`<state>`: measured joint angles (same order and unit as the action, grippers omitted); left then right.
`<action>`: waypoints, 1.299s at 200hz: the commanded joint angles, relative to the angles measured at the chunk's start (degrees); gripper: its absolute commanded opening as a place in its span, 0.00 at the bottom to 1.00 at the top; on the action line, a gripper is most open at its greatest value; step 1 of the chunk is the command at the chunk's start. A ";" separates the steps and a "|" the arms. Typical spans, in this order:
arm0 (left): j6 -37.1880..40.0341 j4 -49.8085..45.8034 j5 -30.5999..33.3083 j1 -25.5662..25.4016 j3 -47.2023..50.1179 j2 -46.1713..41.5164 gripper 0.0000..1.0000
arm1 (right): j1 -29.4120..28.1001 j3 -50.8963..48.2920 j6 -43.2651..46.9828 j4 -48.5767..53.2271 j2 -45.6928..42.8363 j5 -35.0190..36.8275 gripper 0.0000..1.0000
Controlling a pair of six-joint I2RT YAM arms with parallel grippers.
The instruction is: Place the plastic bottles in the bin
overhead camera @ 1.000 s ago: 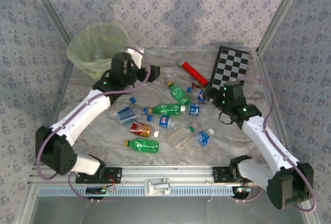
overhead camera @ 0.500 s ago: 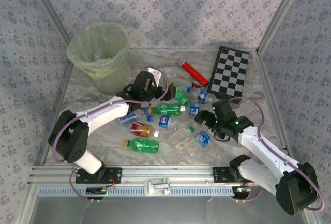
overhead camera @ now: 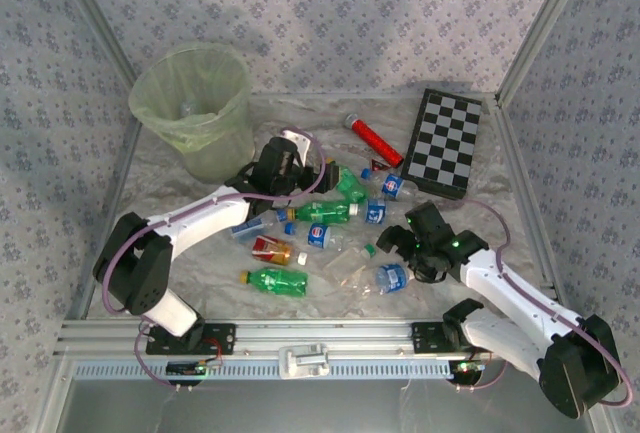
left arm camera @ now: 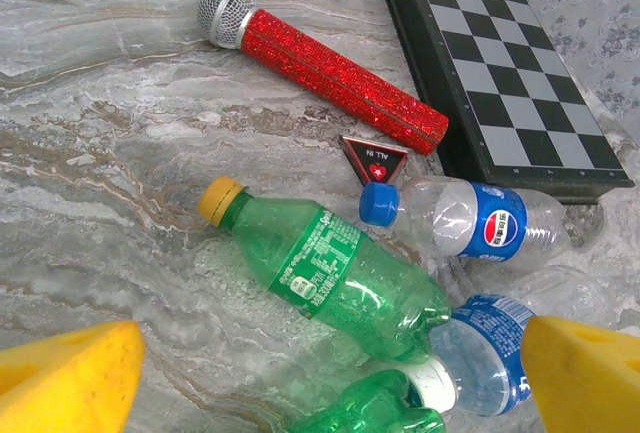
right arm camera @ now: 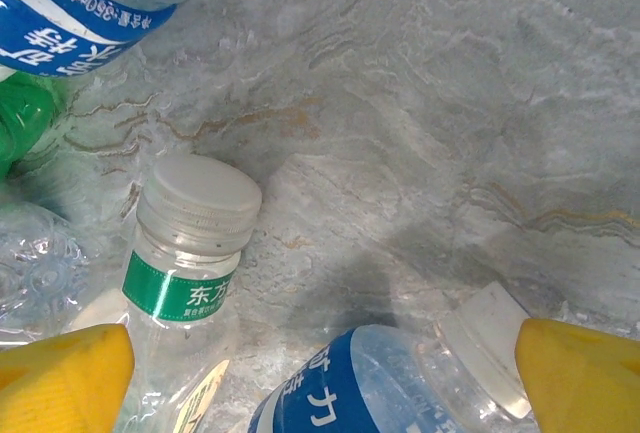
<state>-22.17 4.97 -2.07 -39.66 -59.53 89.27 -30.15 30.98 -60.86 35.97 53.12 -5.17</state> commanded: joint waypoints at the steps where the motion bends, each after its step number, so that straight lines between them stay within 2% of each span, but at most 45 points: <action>1: -0.07 1.19 0.53 -0.17 -1.29 0.10 0.97 | -0.15 2.35 0.42 2.43 -0.30 2.70 1.00; 53: -0.32 1.25 0.84 -0.24 -0.78 -0.03 0.97 | -0.15 5.52 2.43 5.84 -0.26 3.86 1.00; 75: -0.24 1.35 1.32 -0.23 -0.06 -0.32 0.97 | -0.68 4.83 -0.72 12.83 -0.62 4.36 1.00; 95: -0.15 1.44 1.70 -0.24 0.59 -0.76 0.97 | -1.25 1.87 -3.46 13.52 -2.57 1.21 1.00; 142: 0.20 1.62 2.66 -0.23 2.35 -2.25 0.97 | -5.12 -3.68 -7.14 0.99 -6.73 -3.32 1.00; 177: 0.29 1.05 3.36 -0.24 2.85 -3.17 0.97 | -8.19 -6.55 -9.75 -10.30 -3.00 -5.17 1.00; 220: 0.03 0.04 4.43 -0.23 3.12 -3.98 0.97 | -9.82 -6.22 -9.76 -12.21 3.17 -4.56 1.00; 260: -0.37 -0.66 4.88 -0.23 2.93 -4.02 0.97 | -9.82 -7.84 -10.75 -14.29 3.80 -3.57 0.84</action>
<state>-22.17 4.58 1.83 -39.66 -56.77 87.29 -39.70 24.75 -70.28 21.91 56.55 -9.89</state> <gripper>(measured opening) 0.972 0.883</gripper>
